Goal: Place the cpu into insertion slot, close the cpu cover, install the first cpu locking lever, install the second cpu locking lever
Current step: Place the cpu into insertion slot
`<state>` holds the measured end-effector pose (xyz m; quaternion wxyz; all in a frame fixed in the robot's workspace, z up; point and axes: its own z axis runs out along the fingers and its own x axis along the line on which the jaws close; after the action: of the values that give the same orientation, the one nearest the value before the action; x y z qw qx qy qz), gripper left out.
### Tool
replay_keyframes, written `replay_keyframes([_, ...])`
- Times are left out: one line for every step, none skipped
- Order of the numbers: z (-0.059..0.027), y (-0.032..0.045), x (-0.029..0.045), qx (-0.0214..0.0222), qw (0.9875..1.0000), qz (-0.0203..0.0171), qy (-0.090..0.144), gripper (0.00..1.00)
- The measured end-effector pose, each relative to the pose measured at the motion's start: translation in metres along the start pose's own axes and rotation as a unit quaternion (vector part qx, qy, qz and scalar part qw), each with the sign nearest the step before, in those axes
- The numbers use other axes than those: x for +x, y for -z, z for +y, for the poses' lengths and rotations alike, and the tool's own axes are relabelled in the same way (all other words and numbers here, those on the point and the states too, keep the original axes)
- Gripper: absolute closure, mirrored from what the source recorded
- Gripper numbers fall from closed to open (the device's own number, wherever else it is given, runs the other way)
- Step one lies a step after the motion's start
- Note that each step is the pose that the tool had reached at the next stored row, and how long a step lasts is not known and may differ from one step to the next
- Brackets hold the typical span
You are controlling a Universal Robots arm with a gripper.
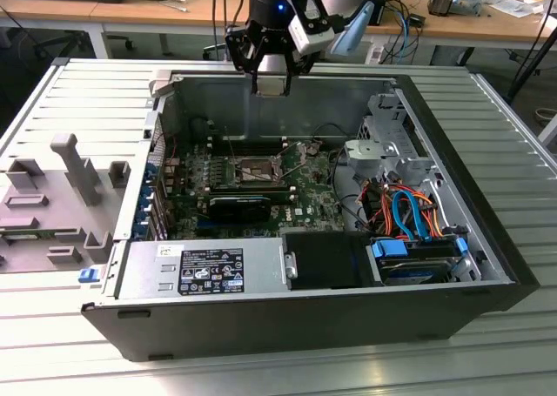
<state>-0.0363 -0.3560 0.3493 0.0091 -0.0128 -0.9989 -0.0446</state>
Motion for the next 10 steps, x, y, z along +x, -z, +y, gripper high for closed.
replay_keyframes([0.0,-0.0001,0.0,0.0,1.0,0.0,0.0,0.45])
replay_keyframes([-0.0001,-0.0002,0.0,0.0,1.0,0.0,0.0,0.45])
replay_keyframes([-0.0003,-0.0005,0.0,-0.0001,1.0,0.0,0.0,0.45])
replay_keyframes([-0.0006,-0.0006,-0.0001,-0.0001,1.0,-0.0001,0.0,0.45])
replay_keyframes([-0.0008,-0.0007,-0.0001,-0.0002,1.0,-0.0001,0.0,0.45])
replay_keyframes([-0.0015,-0.0008,-0.0001,-0.0001,1.0,0.0,0.0,0.45])
replay_keyframes([-0.0019,-0.0009,-0.0001,0.0,1.0,0.0,0.0,0.45])
replay_keyframes([-0.0023,-0.001,-0.0001,0.0,1.0,0.0,0.0,0.45])
replay_keyframes([-0.0025,-0.0011,-0.0001,0.0,1.0,0.0,0.0,0.45])
replay_keyframes([-0.0027,-0.0012,-0.0001,0.0,1.0,0.0,0.0,0.45])
